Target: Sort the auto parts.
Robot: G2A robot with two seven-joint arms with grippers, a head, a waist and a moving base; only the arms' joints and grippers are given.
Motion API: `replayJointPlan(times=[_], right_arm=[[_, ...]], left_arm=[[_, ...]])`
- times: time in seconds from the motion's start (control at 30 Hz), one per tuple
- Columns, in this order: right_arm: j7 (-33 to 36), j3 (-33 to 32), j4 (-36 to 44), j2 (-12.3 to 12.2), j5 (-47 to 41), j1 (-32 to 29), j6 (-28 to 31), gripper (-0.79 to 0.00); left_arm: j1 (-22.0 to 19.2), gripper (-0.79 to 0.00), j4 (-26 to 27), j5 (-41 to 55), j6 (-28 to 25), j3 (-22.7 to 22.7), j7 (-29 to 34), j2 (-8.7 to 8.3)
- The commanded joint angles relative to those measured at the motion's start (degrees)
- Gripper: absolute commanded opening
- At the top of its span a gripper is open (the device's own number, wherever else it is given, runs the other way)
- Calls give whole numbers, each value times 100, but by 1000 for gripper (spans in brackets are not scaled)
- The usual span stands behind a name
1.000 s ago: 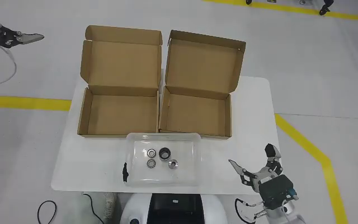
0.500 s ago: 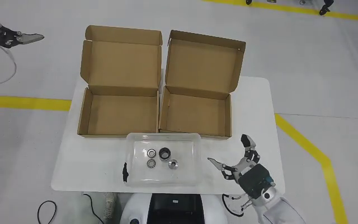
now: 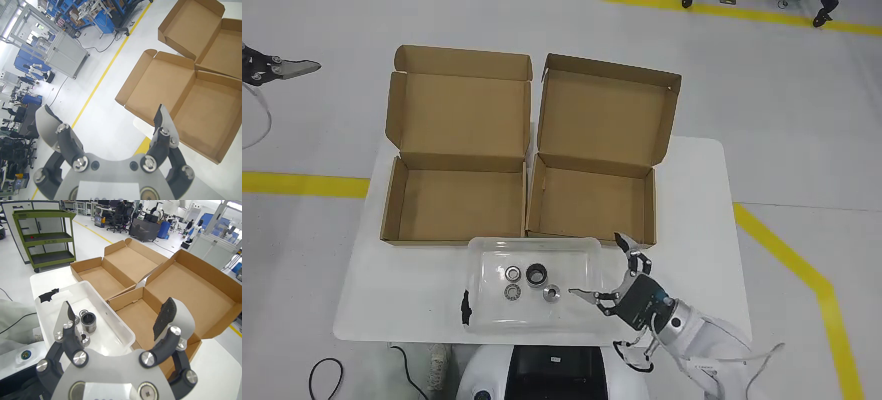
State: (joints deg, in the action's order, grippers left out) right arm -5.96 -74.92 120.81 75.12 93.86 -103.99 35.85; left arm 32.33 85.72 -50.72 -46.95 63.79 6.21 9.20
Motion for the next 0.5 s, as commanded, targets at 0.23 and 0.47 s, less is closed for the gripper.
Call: replayJointPlan(times=[0.23,0.47], right_arm=[[91,111,-325,-16,-133,322,46,0],[91,111,-325,-16,-133,322,46,0]], left_arm=[[0,0,0,0,0,0,0,0],[0,0,0,0,0,0,0,0]])
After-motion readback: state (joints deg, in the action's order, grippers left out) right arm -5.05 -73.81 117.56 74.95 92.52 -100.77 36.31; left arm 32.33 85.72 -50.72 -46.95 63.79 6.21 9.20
